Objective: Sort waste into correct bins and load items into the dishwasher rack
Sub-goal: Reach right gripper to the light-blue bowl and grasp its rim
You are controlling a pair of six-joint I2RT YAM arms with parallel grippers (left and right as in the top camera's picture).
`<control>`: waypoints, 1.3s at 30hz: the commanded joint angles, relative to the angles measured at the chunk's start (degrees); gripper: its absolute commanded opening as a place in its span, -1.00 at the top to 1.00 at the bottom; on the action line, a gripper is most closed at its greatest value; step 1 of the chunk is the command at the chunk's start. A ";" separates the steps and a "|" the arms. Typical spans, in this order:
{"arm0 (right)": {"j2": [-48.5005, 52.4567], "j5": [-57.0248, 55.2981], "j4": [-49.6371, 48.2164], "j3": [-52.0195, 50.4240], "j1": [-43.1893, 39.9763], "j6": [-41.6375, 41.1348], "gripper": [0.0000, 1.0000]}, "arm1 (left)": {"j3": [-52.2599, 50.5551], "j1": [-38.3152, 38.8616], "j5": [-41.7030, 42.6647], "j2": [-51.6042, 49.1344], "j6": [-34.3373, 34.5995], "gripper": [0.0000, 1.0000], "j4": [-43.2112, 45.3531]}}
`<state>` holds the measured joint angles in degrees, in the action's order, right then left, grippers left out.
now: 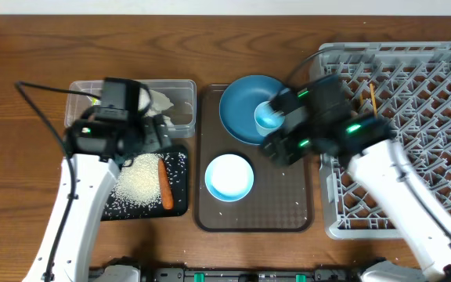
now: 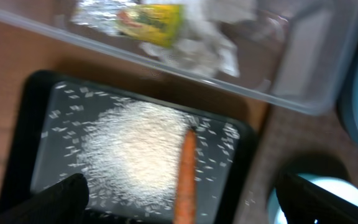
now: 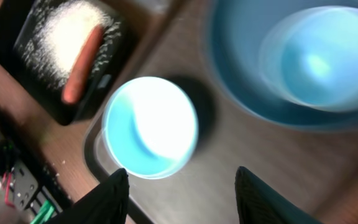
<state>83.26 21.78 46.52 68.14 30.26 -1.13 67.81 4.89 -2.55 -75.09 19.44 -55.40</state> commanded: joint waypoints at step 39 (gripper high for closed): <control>-1.05 -15.10 -17.70 -3.15 22.45 -7.19 0.98 | 0.68 -9.86 -1.99 0.61 -0.13 -0.97 0.02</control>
<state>88.25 3.90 27.57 62.67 56.27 -7.68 67.81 -4.73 -3.64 -75.09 19.44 -55.27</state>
